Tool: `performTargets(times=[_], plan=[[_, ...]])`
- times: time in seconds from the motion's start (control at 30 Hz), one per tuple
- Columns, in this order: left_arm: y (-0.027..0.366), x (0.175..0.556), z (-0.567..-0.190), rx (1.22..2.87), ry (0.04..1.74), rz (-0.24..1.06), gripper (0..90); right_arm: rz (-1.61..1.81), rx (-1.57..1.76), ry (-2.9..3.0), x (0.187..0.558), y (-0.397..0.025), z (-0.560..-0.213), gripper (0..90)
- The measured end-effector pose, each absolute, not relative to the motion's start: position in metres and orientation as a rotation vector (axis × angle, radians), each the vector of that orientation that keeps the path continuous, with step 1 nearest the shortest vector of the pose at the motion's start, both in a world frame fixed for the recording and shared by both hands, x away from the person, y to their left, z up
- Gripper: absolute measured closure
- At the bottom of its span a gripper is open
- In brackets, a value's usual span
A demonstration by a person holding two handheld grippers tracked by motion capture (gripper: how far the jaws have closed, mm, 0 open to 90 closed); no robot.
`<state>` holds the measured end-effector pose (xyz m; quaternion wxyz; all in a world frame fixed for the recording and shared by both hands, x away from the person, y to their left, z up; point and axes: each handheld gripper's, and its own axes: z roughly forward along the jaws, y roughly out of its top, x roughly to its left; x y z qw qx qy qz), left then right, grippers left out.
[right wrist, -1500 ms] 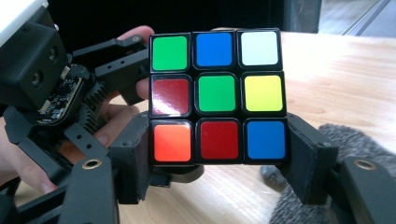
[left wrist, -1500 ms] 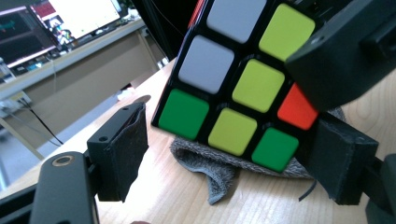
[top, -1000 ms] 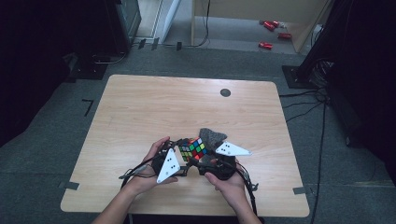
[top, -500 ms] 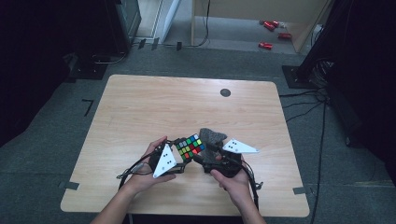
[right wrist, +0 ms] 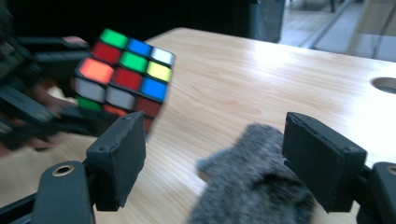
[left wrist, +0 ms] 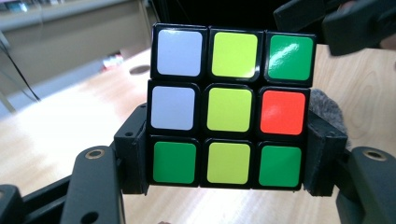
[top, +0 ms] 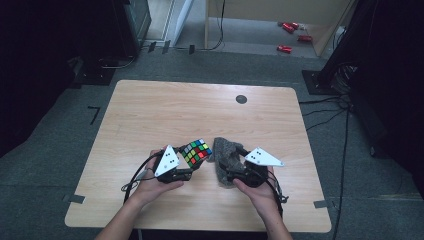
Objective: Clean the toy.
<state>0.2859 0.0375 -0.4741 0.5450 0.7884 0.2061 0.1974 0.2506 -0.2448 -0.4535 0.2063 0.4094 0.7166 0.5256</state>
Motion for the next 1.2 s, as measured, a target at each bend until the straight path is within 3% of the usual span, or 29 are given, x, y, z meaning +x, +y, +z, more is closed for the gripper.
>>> performTargets(times=[0.67, 1.0, 1.2], plan=[[0.045, 0.292, -0.470, 1.903, 0.582, 0.382, 34.8, 1.070, 1.056, 2.158, 0.261, -0.236, -0.492, 22.4], [0.043, 0.291, -0.472, 1.922, 0.584, 0.370, 34.8, 1.092, 1.183, 2.214, 0.267, -0.242, -0.510, 48.6], [0.041, 0.291, -0.474, 1.935, 0.580, 0.352, 34.7, 1.125, 1.236, 2.168, 0.267, -0.246, -0.509, 74.0]])
